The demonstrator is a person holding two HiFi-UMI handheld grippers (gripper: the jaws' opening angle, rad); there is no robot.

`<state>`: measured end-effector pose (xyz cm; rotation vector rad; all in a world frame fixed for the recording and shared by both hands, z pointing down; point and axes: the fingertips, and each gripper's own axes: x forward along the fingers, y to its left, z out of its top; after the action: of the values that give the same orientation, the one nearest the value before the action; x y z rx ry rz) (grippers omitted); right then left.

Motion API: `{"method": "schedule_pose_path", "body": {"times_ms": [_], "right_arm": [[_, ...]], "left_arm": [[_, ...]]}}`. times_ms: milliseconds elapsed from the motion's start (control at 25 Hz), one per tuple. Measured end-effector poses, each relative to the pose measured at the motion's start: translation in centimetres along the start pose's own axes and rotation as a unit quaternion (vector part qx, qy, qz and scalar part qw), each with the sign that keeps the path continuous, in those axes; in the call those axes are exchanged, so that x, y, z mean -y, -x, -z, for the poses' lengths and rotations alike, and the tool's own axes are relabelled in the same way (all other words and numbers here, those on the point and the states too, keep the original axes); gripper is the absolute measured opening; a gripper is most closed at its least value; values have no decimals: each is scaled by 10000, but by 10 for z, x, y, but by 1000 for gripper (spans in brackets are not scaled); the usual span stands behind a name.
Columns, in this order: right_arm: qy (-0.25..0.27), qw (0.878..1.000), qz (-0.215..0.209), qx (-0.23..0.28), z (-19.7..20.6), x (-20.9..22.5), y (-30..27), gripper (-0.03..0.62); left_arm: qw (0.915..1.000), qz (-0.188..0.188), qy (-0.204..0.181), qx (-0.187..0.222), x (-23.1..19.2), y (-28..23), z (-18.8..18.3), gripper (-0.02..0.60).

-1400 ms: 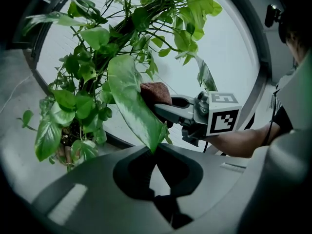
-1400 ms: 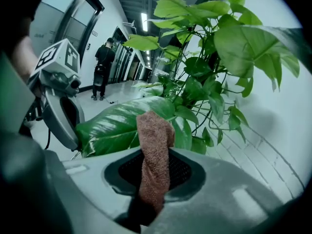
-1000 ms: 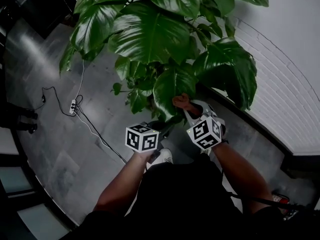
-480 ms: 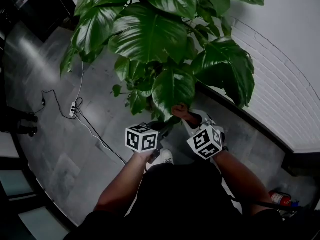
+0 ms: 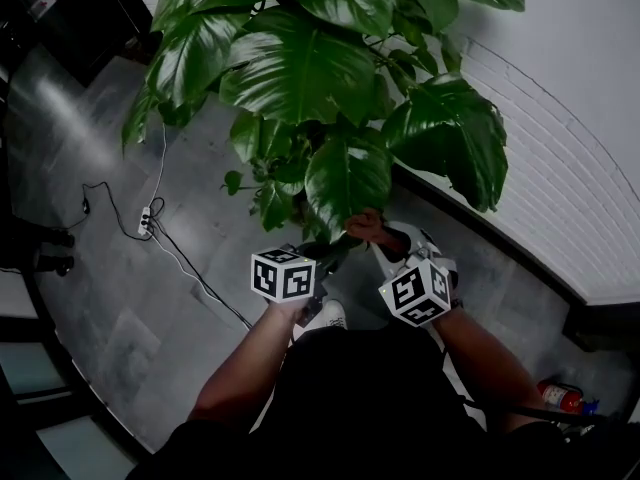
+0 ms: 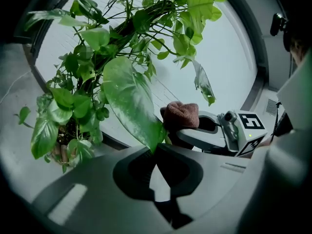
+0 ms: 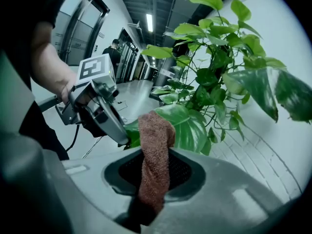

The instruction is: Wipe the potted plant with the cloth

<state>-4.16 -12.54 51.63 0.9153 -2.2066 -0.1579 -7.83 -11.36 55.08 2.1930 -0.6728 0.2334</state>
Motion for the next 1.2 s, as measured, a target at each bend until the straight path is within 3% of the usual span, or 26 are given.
{"method": "schedule_pose_path", "body": {"times_ms": [240,560,800,960,1200], "right_arm": [[78,9991,398,158,-21,32,-8,71],[326,9968,550,476,-68,59,-29,71],[240,9971,608,378,-75,79,-73,71],[511,9973,514,94,-69,85,-97,71],[418,9991,-31,23,-59,60,-92,71]], "left_arm": [[10000,-22,-78,27,2,0,-3,18],[10000,-3,-36,-4,2,-1,1,18],[10000,-38,-68,-15,2,-4,2,18],[10000,-16,-14,-64,2,-5,4,18],[10000,-30,47,7,-1,-5,1,18]]}}
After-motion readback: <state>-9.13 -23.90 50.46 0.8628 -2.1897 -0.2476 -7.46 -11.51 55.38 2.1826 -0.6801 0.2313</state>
